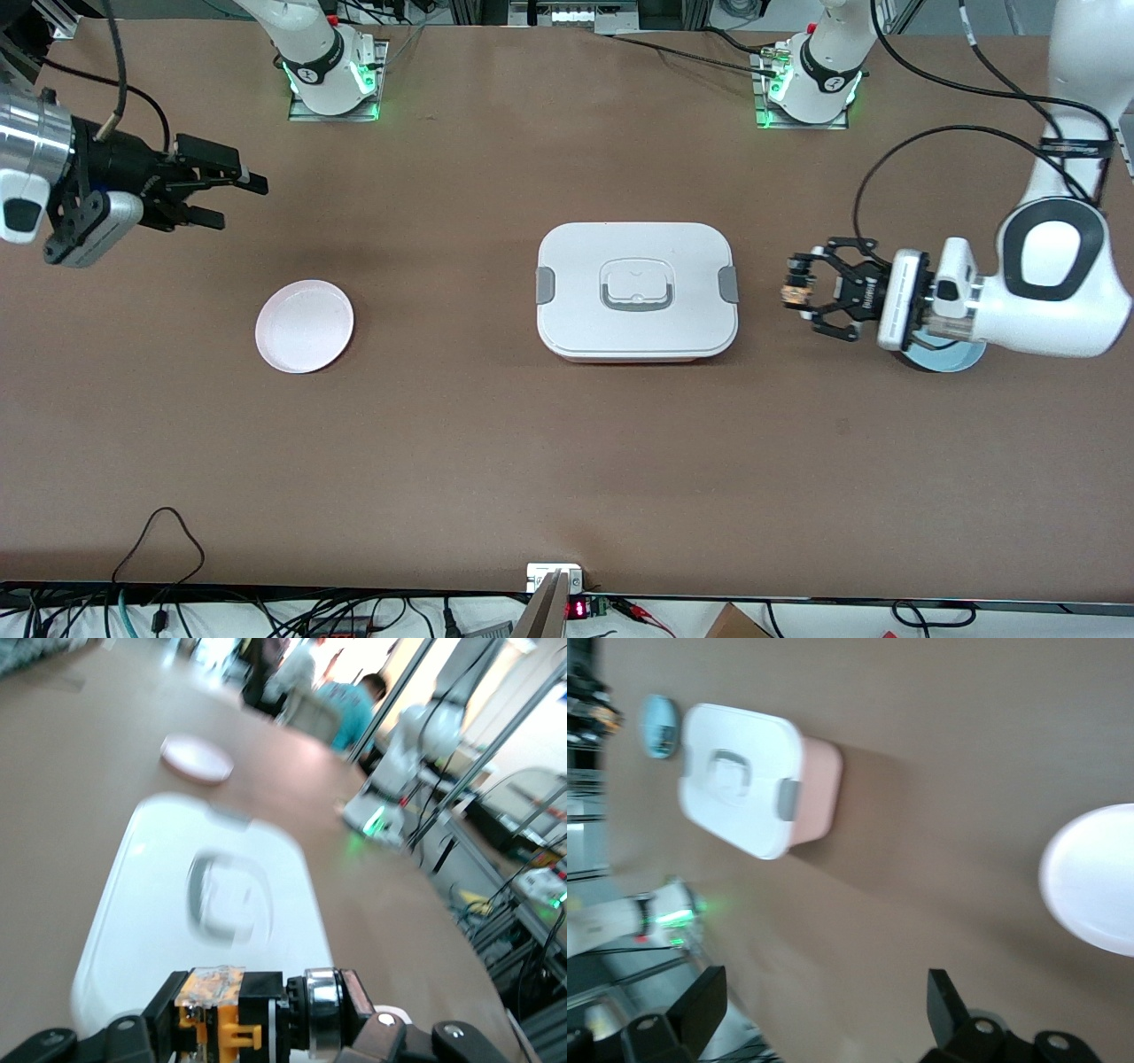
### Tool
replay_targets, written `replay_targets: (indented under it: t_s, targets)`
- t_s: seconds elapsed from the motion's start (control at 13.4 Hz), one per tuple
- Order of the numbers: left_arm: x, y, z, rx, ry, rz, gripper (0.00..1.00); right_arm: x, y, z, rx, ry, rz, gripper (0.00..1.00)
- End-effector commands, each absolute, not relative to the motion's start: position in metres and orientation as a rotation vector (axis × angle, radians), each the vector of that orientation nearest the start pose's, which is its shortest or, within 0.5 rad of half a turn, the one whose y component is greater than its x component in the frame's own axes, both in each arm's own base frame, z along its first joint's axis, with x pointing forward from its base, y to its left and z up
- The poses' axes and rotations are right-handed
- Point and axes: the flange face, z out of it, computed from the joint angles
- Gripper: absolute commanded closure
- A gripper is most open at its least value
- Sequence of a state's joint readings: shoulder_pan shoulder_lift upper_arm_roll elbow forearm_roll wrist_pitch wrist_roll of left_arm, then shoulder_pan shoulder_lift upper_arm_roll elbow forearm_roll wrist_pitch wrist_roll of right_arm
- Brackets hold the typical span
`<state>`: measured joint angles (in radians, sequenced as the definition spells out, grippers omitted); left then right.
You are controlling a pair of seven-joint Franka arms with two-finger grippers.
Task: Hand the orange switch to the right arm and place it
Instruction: 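Carry the orange switch over the box while the right gripper approaches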
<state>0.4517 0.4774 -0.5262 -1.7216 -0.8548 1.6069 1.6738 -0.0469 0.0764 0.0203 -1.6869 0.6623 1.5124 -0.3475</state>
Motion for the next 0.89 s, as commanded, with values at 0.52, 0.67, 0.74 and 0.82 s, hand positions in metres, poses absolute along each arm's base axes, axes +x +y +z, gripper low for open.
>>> replay_targets:
  t_s: [0.52, 0.67, 0.74, 0.82]
  targets:
    - [0.615, -0.263, 0.438, 1.331, -1.203, 0.990, 0.74, 0.593, 0.115, 0.420, -1.554, -0.188, 0.224, 0.00]
    - [0.610, -0.291, 0.437, 1.364, -1.143, 1.015, 0.74, 0.598, 0.152, 0.416, -1.499, -0.157, 0.203, 0.00]
    - [0.605, -0.305, 0.438, 1.378, -1.103, 1.030, 0.73, 0.598, 0.173, 0.417, -1.490, -0.141, 0.187, 0.00]
    - [0.602, -0.317, 0.436, 1.407, -1.080, 1.046, 0.73, 0.599, 0.195, 0.419, -1.481, -0.125, 0.169, 0.00]
